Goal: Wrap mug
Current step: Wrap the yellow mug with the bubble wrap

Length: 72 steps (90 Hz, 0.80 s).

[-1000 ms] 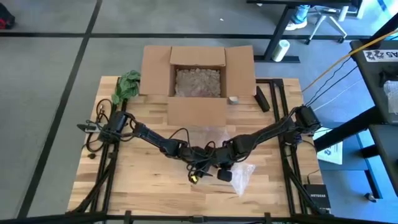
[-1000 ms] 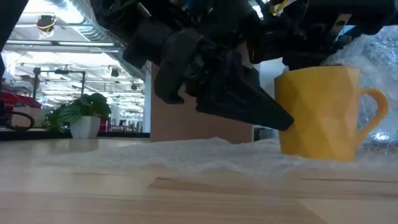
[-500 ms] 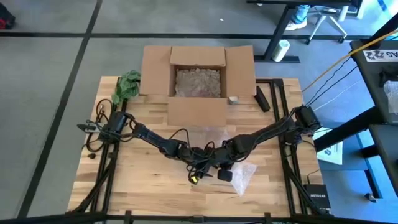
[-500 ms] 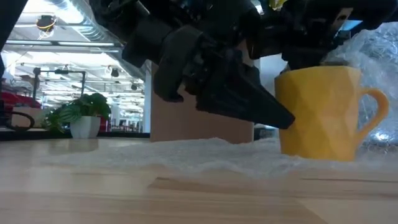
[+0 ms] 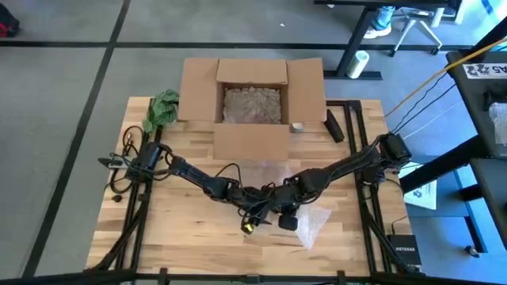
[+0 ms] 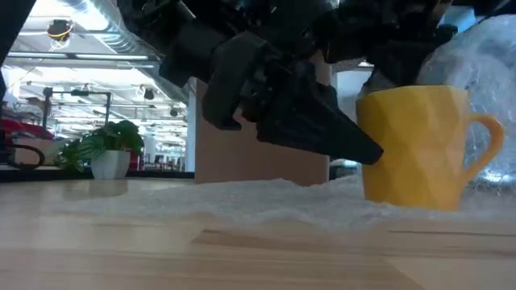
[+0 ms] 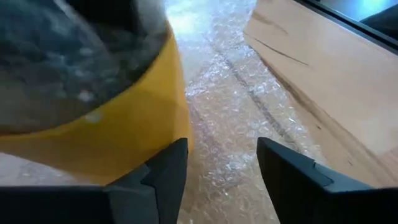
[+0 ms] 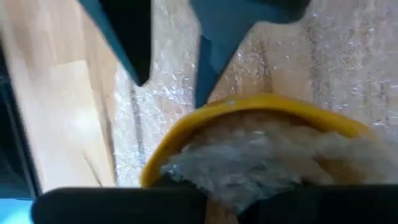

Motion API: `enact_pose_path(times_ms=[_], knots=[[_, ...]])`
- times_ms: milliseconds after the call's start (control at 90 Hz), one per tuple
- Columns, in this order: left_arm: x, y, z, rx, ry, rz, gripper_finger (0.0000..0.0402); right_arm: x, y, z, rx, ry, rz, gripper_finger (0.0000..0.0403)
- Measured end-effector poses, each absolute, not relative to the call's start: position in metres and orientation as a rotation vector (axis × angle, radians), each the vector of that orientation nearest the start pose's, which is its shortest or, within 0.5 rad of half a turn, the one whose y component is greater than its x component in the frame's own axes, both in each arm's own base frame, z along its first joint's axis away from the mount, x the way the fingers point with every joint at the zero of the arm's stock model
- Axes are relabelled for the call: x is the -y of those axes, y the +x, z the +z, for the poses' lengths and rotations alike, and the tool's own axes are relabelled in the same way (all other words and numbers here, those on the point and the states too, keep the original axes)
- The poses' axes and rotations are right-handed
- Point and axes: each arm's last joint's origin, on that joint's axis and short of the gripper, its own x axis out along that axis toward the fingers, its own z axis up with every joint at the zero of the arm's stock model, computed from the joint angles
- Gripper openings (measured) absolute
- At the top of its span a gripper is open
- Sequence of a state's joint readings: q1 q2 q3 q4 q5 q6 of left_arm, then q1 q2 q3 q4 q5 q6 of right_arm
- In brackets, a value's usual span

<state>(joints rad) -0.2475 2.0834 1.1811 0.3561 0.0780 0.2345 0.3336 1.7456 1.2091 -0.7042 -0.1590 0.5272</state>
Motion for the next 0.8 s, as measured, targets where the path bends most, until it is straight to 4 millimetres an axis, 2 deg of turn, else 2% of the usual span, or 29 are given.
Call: enact_pose_path(times_ms=[100,244,467,622,800], knots=[[0.108,0.417,0.126,-0.517,0.274,-0.381,0.0177,-0.115,0.32,0.212,-1.298,0.328,0.079,0.0033],[0.108,0.417,0.127,-0.512,0.274,-0.383,0.0177,-0.115,0.322,0.222,-1.294,0.309,0.073,0.0033],[0.108,0.417,0.126,-0.515,0.274,-0.384,0.0177,-0.112,0.316,0.223,-1.361,0.278,0.009,0.0032],[0.109,0.417,0.127,-0.515,0.274,-0.387,0.0177,-0.112,0.315,0.223,-1.372,0.27,0.001,0.0005],[0.111,0.416,0.13,-0.506,0.279,-0.392,0.0177,-0.112,0.315,0.223,-1.369,0.268,0.004,0.0001]])
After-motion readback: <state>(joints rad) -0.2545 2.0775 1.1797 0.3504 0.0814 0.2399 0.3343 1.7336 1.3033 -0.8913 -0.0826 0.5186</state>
